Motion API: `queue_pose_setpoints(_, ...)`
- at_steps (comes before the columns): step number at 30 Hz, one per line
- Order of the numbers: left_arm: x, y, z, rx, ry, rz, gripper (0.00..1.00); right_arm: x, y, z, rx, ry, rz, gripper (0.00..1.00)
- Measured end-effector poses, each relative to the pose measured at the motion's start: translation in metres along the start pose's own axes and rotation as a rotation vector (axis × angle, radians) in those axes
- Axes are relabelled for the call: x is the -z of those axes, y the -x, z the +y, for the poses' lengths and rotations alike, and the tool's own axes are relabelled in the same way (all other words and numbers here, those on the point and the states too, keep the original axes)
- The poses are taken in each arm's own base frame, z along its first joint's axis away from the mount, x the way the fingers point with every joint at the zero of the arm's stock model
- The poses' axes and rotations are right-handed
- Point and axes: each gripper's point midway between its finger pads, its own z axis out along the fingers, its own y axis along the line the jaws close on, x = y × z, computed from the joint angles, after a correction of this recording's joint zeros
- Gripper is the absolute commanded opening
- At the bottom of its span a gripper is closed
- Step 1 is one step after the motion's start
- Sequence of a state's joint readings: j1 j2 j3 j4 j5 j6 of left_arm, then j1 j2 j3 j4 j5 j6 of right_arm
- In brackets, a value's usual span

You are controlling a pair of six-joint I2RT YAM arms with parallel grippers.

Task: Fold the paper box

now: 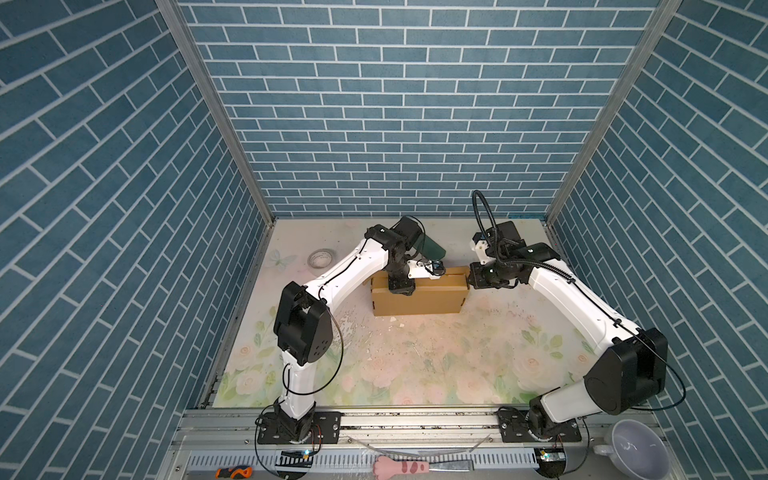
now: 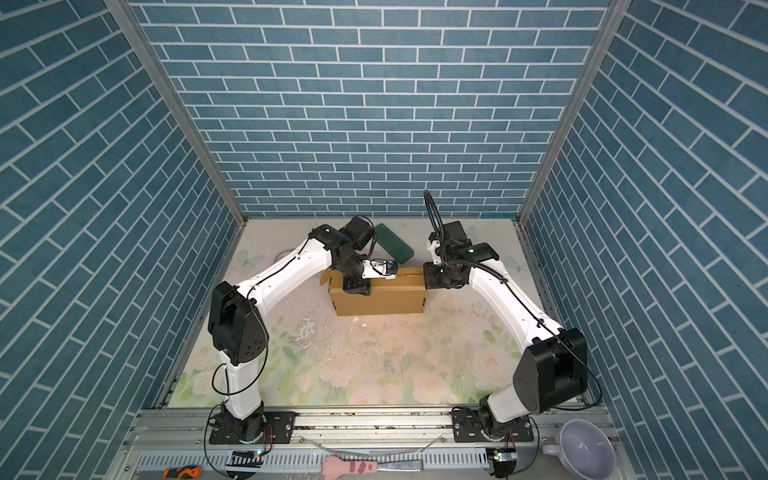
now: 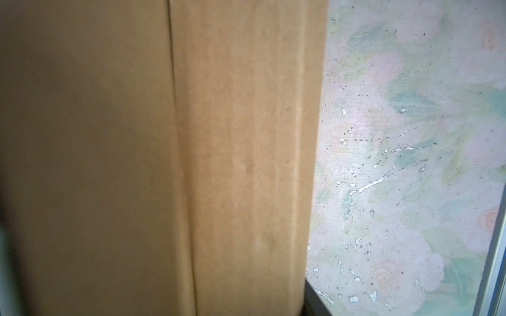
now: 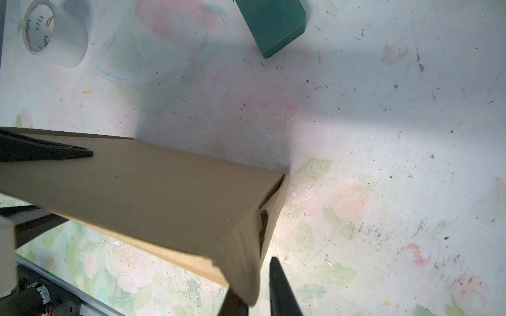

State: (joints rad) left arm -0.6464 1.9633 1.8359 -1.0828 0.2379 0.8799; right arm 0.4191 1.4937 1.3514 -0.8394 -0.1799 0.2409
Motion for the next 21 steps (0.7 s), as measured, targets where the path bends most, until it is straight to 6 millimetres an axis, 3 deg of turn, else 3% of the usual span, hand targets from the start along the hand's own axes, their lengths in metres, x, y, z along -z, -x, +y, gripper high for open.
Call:
queue_pose_setpoints(3,0.0,0.0,0.0,0.0,0.0,0.0,0.23,0.0,0.0,0.0,0.01,-0.001,0.001,0.09)
queue_pose_setpoints(6,0.0,0.0,0.0,0.0,-0.001,-0.001,0.23,0.003,0.001,0.0,0.011,-0.004,-0.001,0.17)
queue_pose_setpoints(10,0.0,0.0,0.0,-0.002,-0.001,-0.001,0.23,0.01,0.008,-0.001,0.013,-0.022,-0.02,0.18)
queue_pose_setpoints(21,0.0,0.0,0.0,-0.002,-0.001,-0.001,0.23,0.015,0.012,0.003,0.021,-0.011,-0.03,0.01)
